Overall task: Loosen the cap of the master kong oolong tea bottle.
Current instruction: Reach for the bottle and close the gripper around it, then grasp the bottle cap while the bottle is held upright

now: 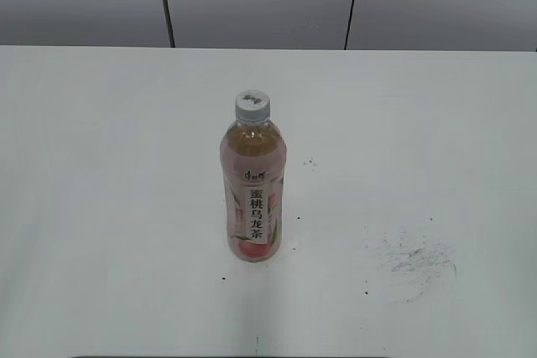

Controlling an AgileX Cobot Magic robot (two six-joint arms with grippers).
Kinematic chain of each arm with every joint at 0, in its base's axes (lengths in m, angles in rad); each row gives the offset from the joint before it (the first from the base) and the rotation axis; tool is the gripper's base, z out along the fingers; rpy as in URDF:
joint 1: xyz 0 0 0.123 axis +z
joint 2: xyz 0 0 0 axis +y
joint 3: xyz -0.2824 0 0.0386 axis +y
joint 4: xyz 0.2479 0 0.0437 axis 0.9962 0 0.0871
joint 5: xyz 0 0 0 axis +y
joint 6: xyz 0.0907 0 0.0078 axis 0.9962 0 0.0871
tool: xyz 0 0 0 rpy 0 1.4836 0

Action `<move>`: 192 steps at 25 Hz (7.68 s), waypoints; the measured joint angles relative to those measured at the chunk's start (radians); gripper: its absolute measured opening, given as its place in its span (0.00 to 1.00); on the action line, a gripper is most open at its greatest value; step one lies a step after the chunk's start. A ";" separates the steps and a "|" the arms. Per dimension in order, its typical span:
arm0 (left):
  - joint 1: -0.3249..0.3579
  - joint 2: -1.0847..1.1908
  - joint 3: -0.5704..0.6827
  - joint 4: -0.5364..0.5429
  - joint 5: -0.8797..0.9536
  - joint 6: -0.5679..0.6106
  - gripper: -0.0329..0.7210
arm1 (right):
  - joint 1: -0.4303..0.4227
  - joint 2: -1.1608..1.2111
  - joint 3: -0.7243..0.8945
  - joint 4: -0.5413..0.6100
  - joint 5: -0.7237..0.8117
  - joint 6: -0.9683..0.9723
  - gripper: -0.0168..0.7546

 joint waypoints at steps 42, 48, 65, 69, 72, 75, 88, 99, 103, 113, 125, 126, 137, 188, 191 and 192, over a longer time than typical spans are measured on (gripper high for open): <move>0.000 0.336 -0.011 -0.082 -0.638 0.000 0.63 | 0.000 0.000 0.000 0.000 0.000 0.000 0.74; 0.000 0.652 -0.011 -0.091 -0.932 0.000 0.60 | 0.000 0.000 0.000 0.000 0.000 0.000 0.74; -0.163 1.430 -0.005 -0.043 -1.631 -0.007 0.55 | 0.000 0.000 0.000 0.000 0.000 0.000 0.74; -0.186 1.495 -0.005 0.006 -1.645 -0.013 0.56 | 0.000 0.000 0.000 0.000 0.000 0.000 0.74; -0.188 1.530 -0.003 0.042 -1.702 -0.021 0.56 | 0.000 0.000 0.000 0.000 0.000 0.000 0.74; -0.189 1.587 0.031 0.044 -1.835 -0.024 0.56 | 0.000 0.000 0.000 0.000 0.000 0.000 0.74; -0.189 1.744 0.251 0.392 -2.215 -0.076 0.58 | 0.000 0.000 0.000 0.000 0.000 0.000 0.74; -0.189 1.744 0.252 0.733 -2.221 -0.171 0.85 | 0.000 0.000 0.000 0.001 0.000 0.000 0.74; -0.195 1.744 0.252 0.765 -2.221 -0.190 0.85 | 0.000 0.000 0.000 0.001 0.000 0.000 0.74; -0.335 1.795 0.181 0.743 -2.228 -0.192 0.83 | 0.000 0.000 0.000 0.001 0.000 0.000 0.74; -0.337 1.935 0.019 0.790 -2.226 -0.223 0.83 | 0.000 0.000 0.000 0.001 0.000 0.000 0.74; -0.337 1.936 0.006 0.800 -2.226 -0.233 0.83 | 0.000 0.000 0.000 0.001 0.000 0.000 0.74; -0.422 1.942 -0.027 0.810 -2.227 -0.276 0.83 | 0.000 0.000 0.000 0.001 0.000 0.000 0.74; -0.428 1.997 -0.105 0.805 -2.227 -0.281 0.63 | 0.058 0.640 -0.247 0.270 -0.037 -0.450 0.60; -0.428 1.997 -0.105 0.805 -2.227 -0.281 0.63 | 0.125 0.812 -0.362 0.288 -0.006 -0.464 0.59; -0.428 1.997 -0.105 0.805 -2.227 -0.281 0.63 | 0.154 0.895 -0.399 0.289 0.009 -0.464 0.59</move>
